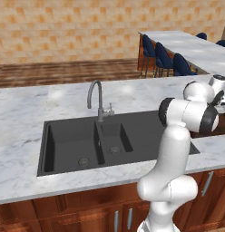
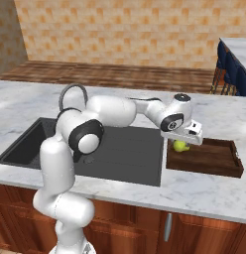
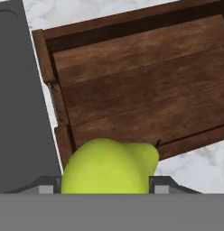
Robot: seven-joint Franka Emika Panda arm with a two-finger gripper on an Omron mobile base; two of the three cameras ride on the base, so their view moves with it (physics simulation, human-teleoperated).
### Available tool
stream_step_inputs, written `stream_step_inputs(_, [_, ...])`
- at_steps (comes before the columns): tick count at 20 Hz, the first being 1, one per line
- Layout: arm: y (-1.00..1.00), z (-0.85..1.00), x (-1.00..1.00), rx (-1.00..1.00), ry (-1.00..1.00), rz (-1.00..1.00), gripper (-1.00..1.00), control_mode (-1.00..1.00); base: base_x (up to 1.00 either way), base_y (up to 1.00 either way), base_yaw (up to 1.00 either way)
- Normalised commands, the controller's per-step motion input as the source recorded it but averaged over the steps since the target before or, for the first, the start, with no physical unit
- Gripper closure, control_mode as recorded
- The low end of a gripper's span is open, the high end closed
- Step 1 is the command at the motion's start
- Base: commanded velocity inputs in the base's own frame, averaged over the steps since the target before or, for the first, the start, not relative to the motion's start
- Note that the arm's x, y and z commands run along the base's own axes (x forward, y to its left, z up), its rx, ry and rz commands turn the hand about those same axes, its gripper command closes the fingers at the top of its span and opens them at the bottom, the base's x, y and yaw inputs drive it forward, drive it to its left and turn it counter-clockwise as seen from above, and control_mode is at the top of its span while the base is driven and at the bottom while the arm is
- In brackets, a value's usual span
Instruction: Pick up all produce items and place them in the sink. Turn on the sink faucet to wash them. Then turn the sink off and put them in the tray.
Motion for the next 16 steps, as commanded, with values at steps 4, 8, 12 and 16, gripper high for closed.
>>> stream_step_inputs(4, [-0.13, -0.34, 0.09, 0.03, -0.01, 0.03, 1.0, -1.0, 0.0, 0.0, 0.0])
stream_step_inputs(8, [-0.02, -0.37, 0.23, 0.0, -0.04, 0.01, 1.0, -1.0, 0.0, 0.0, 0.0])
stream_step_inputs(12, [0.0, -0.36, 0.29, 0.0, -0.02, 0.0, 1.0, -1.0, 0.0, 0.0, 0.0])
stream_step_inputs(16, [-0.05, -0.17, 0.28, 0.0, 0.0, 0.0, -1.0, -1.0, 0.0, 0.0, 0.0])
